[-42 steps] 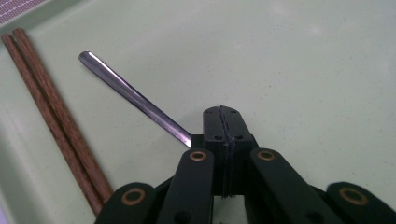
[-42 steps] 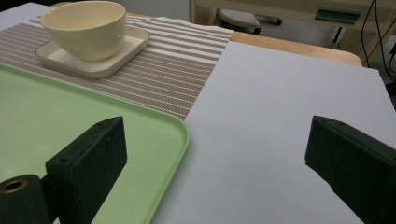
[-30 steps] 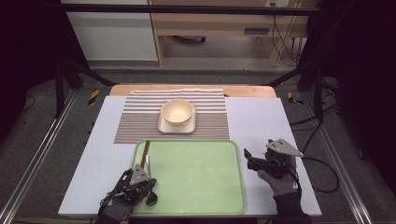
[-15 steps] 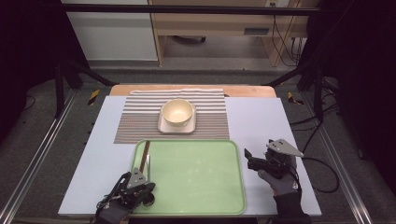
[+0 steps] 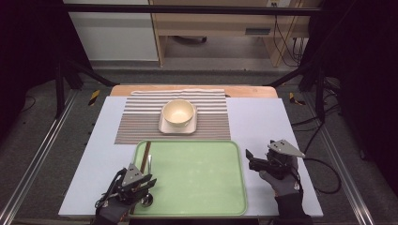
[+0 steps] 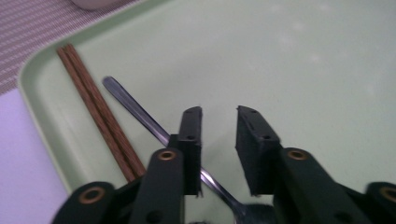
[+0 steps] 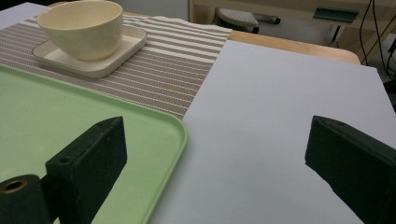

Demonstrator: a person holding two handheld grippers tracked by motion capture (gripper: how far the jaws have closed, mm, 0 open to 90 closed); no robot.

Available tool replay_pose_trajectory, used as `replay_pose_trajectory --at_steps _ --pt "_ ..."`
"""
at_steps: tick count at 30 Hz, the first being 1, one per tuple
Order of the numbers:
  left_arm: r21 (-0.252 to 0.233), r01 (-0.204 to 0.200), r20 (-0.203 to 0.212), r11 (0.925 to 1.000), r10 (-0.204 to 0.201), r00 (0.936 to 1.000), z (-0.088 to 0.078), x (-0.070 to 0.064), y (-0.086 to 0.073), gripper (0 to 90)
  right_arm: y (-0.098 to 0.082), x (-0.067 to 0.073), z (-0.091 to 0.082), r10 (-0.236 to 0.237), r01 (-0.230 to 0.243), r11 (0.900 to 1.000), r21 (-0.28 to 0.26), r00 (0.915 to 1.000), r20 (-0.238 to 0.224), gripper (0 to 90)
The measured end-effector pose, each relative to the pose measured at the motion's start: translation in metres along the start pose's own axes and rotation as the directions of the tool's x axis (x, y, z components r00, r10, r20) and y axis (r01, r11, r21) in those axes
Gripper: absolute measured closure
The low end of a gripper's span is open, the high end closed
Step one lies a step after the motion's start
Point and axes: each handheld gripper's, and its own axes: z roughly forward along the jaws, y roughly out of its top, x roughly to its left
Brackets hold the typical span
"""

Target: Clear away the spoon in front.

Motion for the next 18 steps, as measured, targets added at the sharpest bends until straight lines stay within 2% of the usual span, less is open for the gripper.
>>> replay_pose_trajectory --at_steps 6,12,18 --pt "-0.058 0.055 -0.026 0.9968 -0.057 0.9981 -0.003 0.011 0.011 47.5 -0.001 -0.001 0.001 -0.001 0.001 1.000 0.003 1.0000 0.006 5.5" --pt "-0.108 0.071 -0.061 0.9916 -0.078 0.9951 -0.007 0.022 0.028 37.8 -0.001 -0.002 0.000 0.001 -0.001 1.000 -0.003 1.0000 0.007 4.2" --pt "-0.184 0.094 -0.086 0.9784 -0.112 0.9900 -0.012 0.036 0.049 32.7 -0.001 -0.002 -0.001 0.005 -0.005 1.000 -0.004 1.0000 -0.005 3.0"
